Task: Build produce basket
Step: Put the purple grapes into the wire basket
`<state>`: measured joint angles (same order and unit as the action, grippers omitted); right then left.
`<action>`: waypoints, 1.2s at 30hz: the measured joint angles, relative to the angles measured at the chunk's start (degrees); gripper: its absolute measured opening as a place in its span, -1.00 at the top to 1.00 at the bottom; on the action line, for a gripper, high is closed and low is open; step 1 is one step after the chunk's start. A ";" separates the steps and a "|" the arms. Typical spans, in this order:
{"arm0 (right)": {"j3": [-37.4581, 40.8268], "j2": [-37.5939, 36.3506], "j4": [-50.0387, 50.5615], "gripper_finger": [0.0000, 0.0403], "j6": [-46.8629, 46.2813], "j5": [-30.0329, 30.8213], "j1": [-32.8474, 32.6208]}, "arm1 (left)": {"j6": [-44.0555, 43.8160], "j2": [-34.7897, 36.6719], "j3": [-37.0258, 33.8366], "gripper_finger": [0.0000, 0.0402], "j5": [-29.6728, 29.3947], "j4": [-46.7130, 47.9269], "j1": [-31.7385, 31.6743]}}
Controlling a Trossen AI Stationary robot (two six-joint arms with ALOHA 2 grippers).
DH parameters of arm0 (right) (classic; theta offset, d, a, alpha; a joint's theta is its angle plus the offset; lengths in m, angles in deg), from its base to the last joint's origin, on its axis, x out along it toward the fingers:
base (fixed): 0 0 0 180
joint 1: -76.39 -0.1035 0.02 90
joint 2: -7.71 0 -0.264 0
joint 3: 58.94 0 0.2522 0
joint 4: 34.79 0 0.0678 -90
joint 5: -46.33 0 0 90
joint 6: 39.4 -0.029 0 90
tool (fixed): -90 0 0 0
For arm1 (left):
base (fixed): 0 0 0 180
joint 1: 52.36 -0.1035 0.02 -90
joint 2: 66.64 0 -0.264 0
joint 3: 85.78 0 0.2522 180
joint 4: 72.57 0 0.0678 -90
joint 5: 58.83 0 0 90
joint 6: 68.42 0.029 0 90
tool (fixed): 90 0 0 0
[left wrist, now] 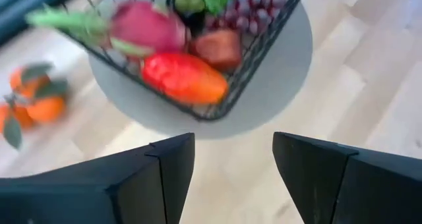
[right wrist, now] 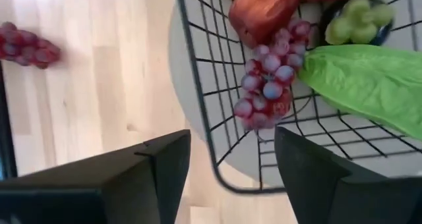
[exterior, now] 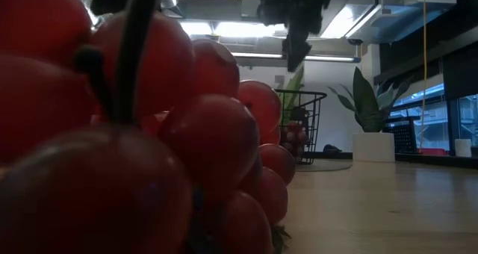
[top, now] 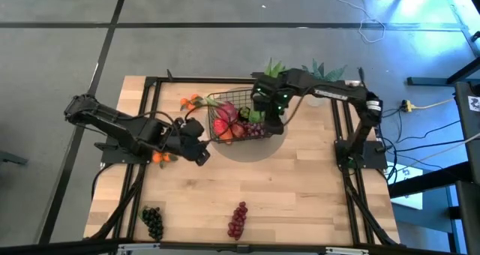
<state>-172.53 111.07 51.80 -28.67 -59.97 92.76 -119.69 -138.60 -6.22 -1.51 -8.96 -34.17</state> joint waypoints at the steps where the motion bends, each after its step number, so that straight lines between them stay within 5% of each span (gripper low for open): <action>1: 0.00 -0.99 0.12 -0.03 -0.10 0.05 -0.29 | -1.78 0.00 0.00 0.03 0.85 0.70 0.47; 18: 0.00 -12.94 -3.70 -0.03 -3.04 0.11 -9.28 | -24.78 0.00 0.00 0.03 10.57 5.56 11.07; 28: 0.01 -14.70 -6.28 -0.03 -3.07 0.12 -11.33 | -53.45 -0.02 -0.61 0.03 17.62 8.48 16.04; 36: 0.02 -14.70 -6.76 -0.03 -3.15 0.13 -11.31 | -57.45 -3.85 -2.21 0.03 24.25 9.86 21.56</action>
<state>-172.51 96.37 45.04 -31.82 -59.84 81.45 -177.15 -142.45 -8.43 22.74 0.90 -12.61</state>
